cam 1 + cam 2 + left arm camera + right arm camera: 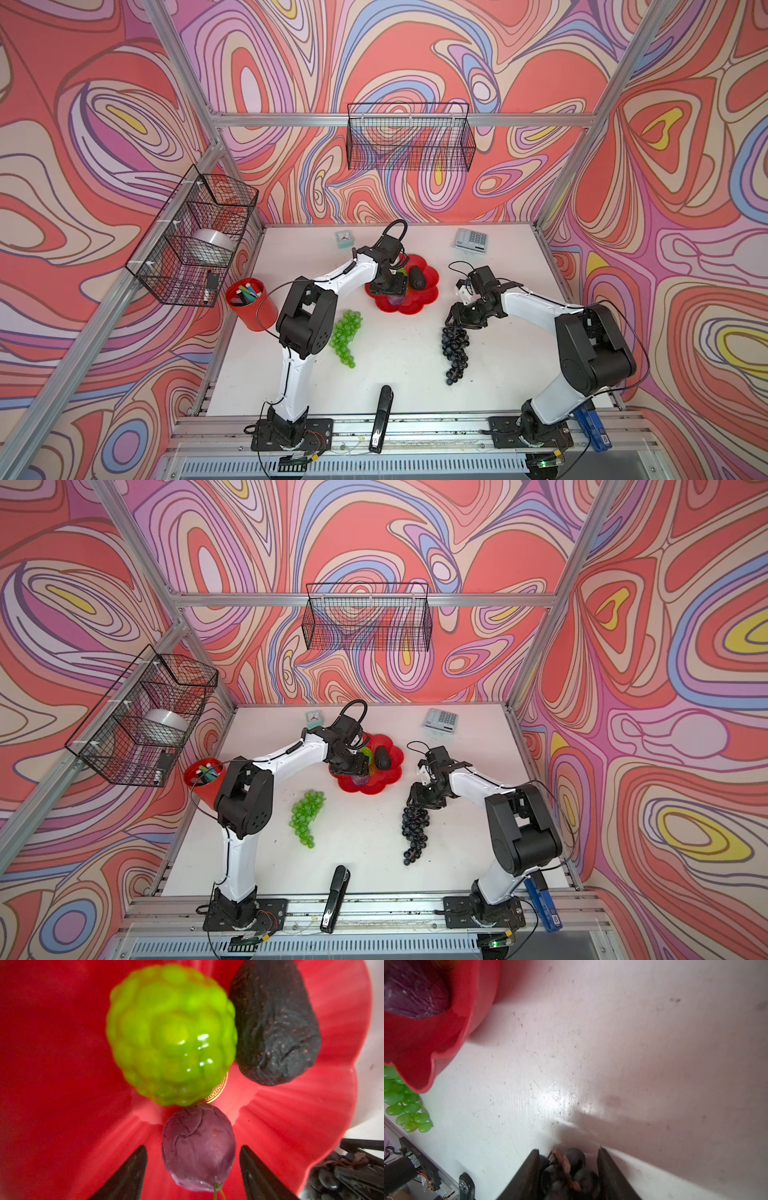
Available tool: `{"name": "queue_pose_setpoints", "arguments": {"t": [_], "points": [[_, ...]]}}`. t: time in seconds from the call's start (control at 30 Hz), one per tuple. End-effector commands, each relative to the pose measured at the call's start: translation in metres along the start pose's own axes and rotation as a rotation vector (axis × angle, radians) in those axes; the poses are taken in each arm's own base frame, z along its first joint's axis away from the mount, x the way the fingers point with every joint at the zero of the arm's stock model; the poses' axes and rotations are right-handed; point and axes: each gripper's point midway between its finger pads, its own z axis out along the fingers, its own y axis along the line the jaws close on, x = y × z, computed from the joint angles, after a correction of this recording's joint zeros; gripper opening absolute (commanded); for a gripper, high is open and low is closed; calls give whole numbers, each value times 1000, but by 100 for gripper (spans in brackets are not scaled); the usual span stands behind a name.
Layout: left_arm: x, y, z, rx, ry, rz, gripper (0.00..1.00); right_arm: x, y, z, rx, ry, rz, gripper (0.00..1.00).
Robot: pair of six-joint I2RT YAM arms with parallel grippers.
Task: Arrange fruit in a fruit bowl
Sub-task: Pick up the fruit from the center of the table.
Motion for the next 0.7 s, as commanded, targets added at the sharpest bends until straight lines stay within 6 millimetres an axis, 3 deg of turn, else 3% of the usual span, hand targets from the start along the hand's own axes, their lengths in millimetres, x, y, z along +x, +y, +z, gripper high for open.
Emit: {"name": "queue_pose_setpoints", "arguments": {"t": [0.0, 0.17, 0.37, 0.53, 0.67], "points": [[-5, -1, -43, -10, -68, 8, 73, -1, 5, 0, -18, 10, -14, 39], [-2, 4, -75, -40, -124, 6, 73, 4, 7, -1, -24, 19, -21, 20], [6, 15, -99, -88, -169, 3, 73, 3, 11, -6, -35, 1, -30, 9], [11, 23, -112, -124, -191, 13, 73, -3, 18, -16, -51, -36, -46, 0], [17, 29, -120, -148, -196, 13, 73, -6, 28, -28, -84, -76, -61, 0]]}}
